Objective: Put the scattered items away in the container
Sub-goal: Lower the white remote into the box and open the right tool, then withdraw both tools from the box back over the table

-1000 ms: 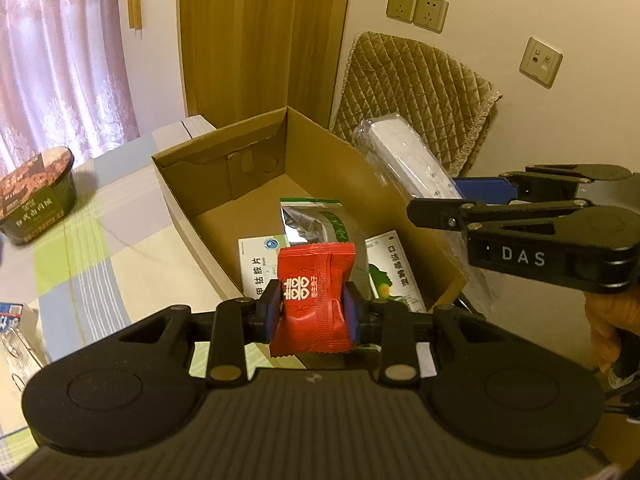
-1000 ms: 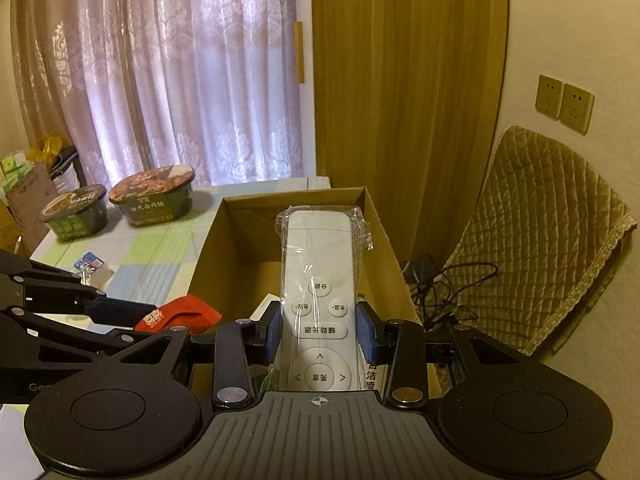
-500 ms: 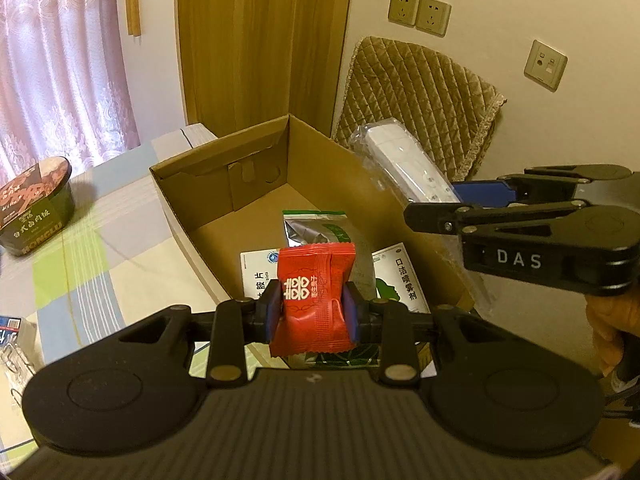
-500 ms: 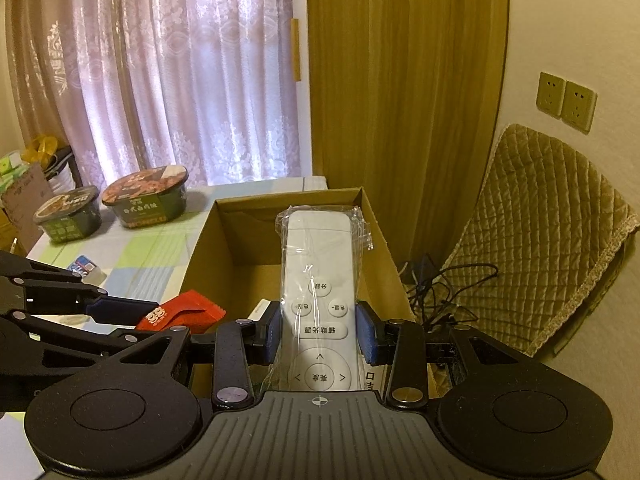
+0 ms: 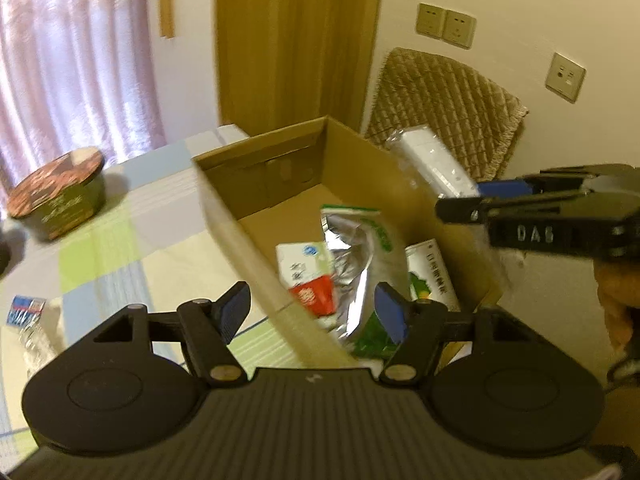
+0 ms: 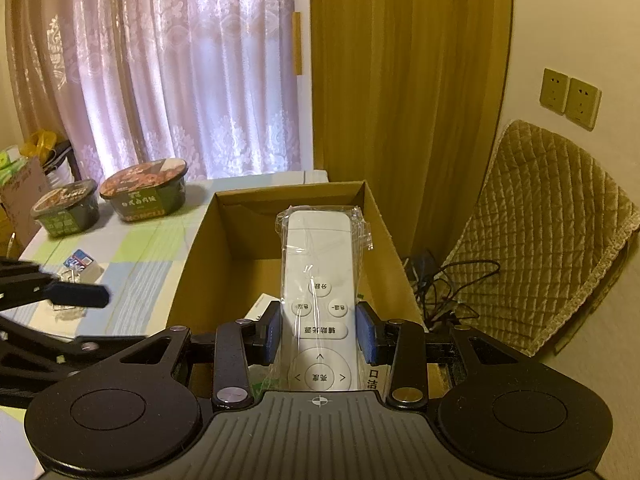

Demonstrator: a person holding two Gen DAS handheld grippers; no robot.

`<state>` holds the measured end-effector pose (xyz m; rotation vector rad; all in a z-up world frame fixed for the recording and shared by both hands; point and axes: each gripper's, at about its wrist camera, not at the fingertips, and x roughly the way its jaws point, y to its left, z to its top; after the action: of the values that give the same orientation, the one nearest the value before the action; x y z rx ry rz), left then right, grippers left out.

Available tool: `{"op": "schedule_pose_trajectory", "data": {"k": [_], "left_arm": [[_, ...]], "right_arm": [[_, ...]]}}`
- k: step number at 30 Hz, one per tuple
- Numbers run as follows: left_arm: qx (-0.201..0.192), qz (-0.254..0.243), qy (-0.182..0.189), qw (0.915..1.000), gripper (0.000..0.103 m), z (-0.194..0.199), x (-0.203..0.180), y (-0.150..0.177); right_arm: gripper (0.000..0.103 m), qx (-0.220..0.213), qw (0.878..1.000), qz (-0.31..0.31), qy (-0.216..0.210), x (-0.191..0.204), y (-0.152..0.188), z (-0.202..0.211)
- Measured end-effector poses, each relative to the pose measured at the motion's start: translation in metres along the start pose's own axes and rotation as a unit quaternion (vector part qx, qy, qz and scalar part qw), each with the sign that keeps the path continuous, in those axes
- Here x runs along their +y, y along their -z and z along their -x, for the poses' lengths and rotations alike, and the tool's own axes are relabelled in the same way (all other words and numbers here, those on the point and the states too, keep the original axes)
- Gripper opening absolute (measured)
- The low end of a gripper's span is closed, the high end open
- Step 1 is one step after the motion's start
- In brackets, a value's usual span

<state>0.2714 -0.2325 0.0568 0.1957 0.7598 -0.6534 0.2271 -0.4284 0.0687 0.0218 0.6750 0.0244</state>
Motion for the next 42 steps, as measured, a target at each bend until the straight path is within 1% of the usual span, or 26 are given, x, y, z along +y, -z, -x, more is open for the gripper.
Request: {"op": "schedule_pose_trajectory", "data": {"k": [5,10,21,26,27,28,29,30,31,42], "left_arm": [[0.009,0.021,-0.008,0.9997,0.064,0.012,0.014,0.016],[0.015,0.028,-0.013,0.9994,0.064,0.016,0.020,0.025],[0.009,0.034,-0.012,0.9993,0.064,0.017,0.024,0.026],[0.013,0.036,-0.015,0.9991,0.064,0.016,0.029,0.028],[0.014,0.037,-0.017,0.9991,0.064,0.016,0.030,0.029],[0.014,0.038,-0.018,0.9990,0.064,0.016,0.031,0.031],[0.015,0.040,-0.018,0.9989,0.064,0.017,0.032,0.031],[0.016,0.041,-0.020,0.9988,0.064,0.017,0.033,0.033],[0.016,0.042,-0.021,0.9988,0.064,0.018,0.034,0.034],[0.025,0.054,-0.026,0.9979,0.065,0.025,0.040,0.050]], "right_arm": [[0.042,-0.002,1.000,0.004,-0.008,0.008,-0.003,-0.003],[0.042,0.000,1.000,0.011,-0.014,0.018,-0.006,-0.007],[0.042,-0.002,1.000,0.016,-0.021,0.032,-0.019,-0.018],[0.042,-0.009,0.999,0.010,-0.037,0.036,-0.024,-0.026],[0.048,-0.010,0.999,0.013,-0.041,0.037,-0.024,-0.029],[0.077,-0.011,0.999,0.014,-0.042,0.037,-0.024,-0.031],[0.090,-0.017,0.999,0.011,-0.038,0.037,-0.023,-0.031],[0.094,-0.029,0.999,0.004,-0.039,0.035,-0.022,-0.029],[0.094,-0.031,0.999,-0.001,-0.044,0.033,-0.022,-0.028],[0.094,-0.003,0.999,-0.026,-0.037,0.026,-0.001,-0.018]]}}
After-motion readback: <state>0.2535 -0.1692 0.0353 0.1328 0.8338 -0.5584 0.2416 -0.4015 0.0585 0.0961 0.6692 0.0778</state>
